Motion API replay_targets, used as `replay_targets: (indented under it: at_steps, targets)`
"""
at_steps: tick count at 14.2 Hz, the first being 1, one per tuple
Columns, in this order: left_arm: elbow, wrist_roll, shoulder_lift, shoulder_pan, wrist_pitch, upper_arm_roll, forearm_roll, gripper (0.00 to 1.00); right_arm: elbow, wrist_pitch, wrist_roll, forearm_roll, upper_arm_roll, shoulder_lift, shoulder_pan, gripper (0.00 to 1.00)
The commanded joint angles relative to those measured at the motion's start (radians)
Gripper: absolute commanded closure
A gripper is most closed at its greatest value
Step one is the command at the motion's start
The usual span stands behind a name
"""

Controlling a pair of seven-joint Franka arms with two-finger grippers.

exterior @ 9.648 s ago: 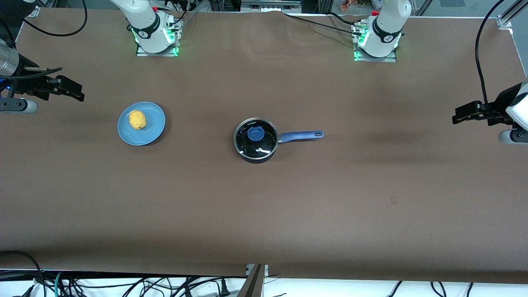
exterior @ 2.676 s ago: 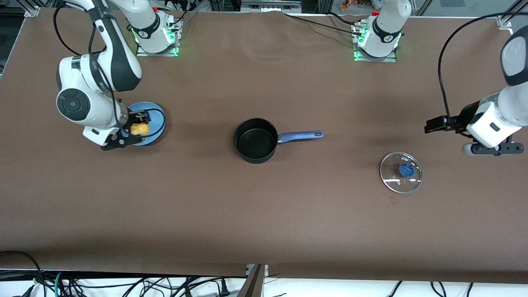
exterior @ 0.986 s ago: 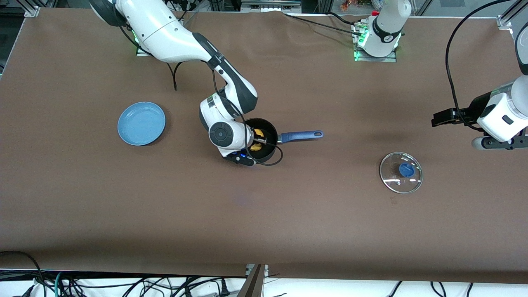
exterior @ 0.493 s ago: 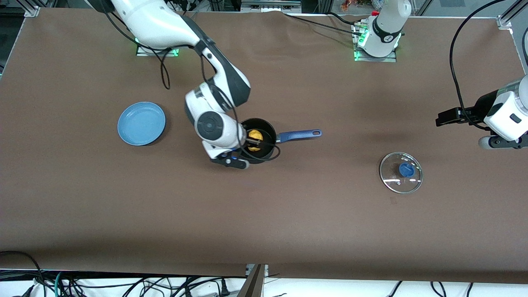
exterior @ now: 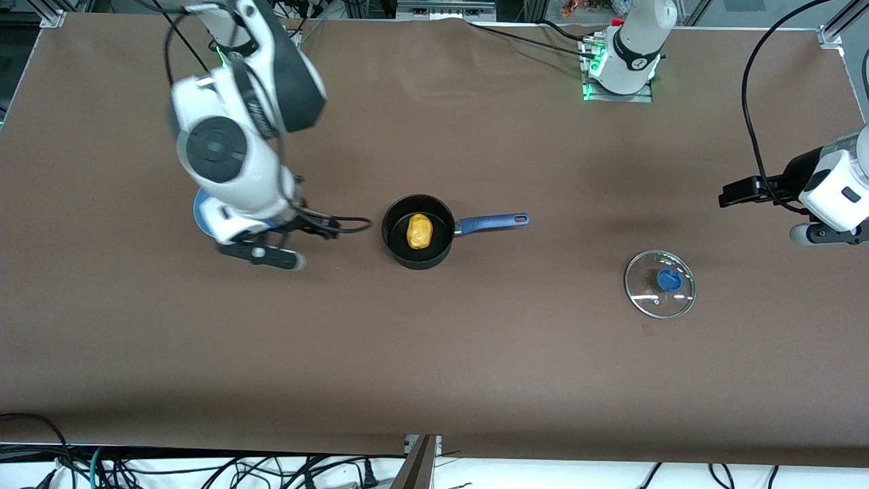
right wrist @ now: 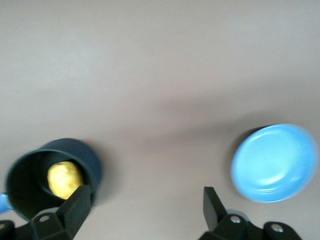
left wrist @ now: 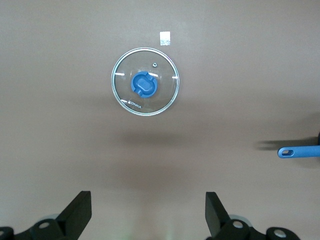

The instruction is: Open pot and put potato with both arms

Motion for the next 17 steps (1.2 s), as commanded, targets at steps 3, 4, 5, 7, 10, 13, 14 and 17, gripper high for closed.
replay_targets:
  at_steps: [3,4,5,7,10,13,14,17]
  targets:
    - [0.037,-0.006,0.016,0.0,-0.026,-0.004,0.03,0.0,-0.072,-0.135,-0.366,-0.012,-0.122,-0.161,-0.056,0.0]
    - [0.037,-0.006,0.015,-0.002,-0.026,-0.004,0.03,0.0,-0.114,-0.127,-0.42,-0.015,-0.097,-0.204,-0.108,0.0]
    - [0.037,-0.007,0.016,-0.002,-0.026,-0.004,0.03,0.0,-0.152,-0.129,-0.445,-0.019,-0.058,-0.245,-0.164,0.0]
    - [0.037,-0.006,0.015,0.0,-0.026,-0.004,0.03,0.0,-0.233,-0.097,-0.468,-0.029,0.044,-0.31,-0.304,0.0]
    - [0.037,-0.009,0.016,-0.003,-0.025,-0.006,0.03,0.0,-0.396,0.024,-0.46,-0.115,0.297,-0.423,-0.557,0.0]
    - [0.055,-0.001,0.019,0.0,-0.025,-0.003,0.023,0.0,-0.389,-0.041,-0.474,-0.091,0.297,-0.448,-0.601,0.0]
    - [0.069,-0.006,0.024,0.0,-0.025,-0.003,0.025,0.0,-0.382,-0.046,-0.474,-0.079,0.252,-0.454,-0.584,0.0]
    - [0.072,-0.006,0.026,-0.008,-0.025,-0.004,0.03,0.0,-0.379,-0.04,-0.471,-0.072,0.235,-0.453,-0.579,0.0]
